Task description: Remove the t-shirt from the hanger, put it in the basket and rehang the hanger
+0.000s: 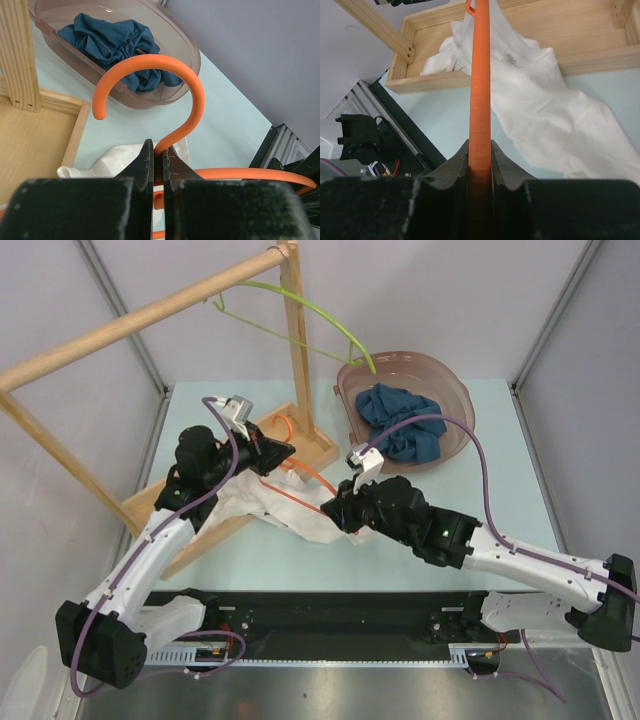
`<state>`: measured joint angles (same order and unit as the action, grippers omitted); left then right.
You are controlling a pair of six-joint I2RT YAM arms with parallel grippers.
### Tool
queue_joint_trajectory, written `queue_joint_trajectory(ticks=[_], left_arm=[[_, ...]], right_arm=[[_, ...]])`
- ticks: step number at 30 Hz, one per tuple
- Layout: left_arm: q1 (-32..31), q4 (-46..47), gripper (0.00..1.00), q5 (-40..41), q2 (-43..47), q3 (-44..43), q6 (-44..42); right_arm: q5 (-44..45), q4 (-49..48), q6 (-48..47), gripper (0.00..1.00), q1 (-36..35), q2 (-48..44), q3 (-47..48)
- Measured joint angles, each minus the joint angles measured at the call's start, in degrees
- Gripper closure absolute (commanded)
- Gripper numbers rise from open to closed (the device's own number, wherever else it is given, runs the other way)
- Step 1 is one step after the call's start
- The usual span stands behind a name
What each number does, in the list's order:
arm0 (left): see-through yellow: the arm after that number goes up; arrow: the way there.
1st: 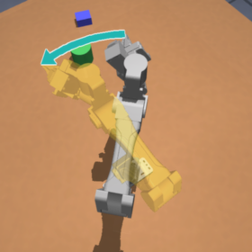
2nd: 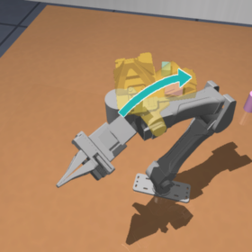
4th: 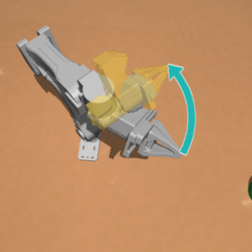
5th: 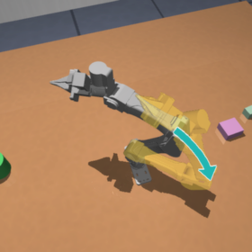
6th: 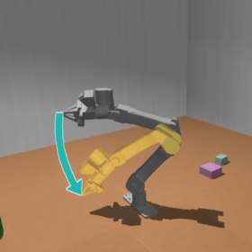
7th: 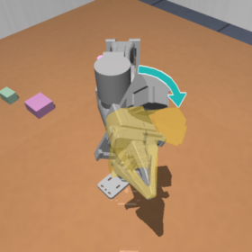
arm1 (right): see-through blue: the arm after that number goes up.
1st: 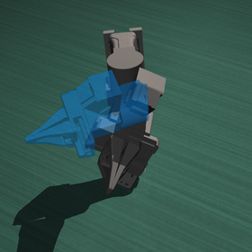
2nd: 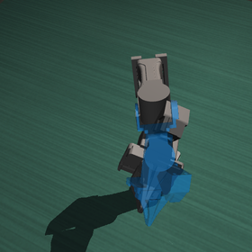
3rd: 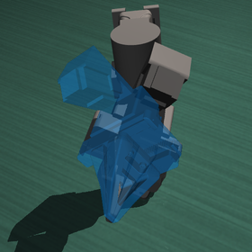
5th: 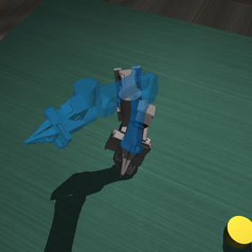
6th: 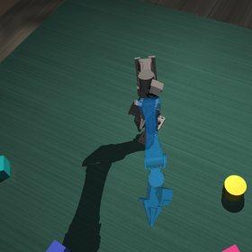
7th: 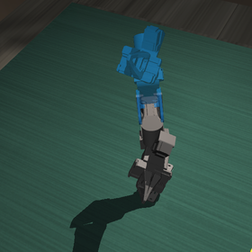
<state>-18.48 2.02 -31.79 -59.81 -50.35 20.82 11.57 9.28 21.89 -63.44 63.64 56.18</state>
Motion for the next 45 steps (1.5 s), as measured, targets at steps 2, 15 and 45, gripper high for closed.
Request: queue_joint_trajectory(ticks=[2, 15, 45], left_arm=[[-0.1, 0.0, 0.71, -0.1, 0.0, 0.0, -0.1], [-1.0, 0.0, 0.5, 0.3, 0.9, 0.0, 0.1], [-0.1, -11.3, 0.06, 35.8, 11.1, 0.0, 0.7]], right_arm=[[0.8, 0.4, 0.0, 1.0, -0.4, -0.1, 0.2], [10.0, 17.0, 0.2, 1.0, -3.9, -18.0, -1.2], [11.0, 14.4, -2.9, 1.0, -3.6, -19.8, 8.3]])
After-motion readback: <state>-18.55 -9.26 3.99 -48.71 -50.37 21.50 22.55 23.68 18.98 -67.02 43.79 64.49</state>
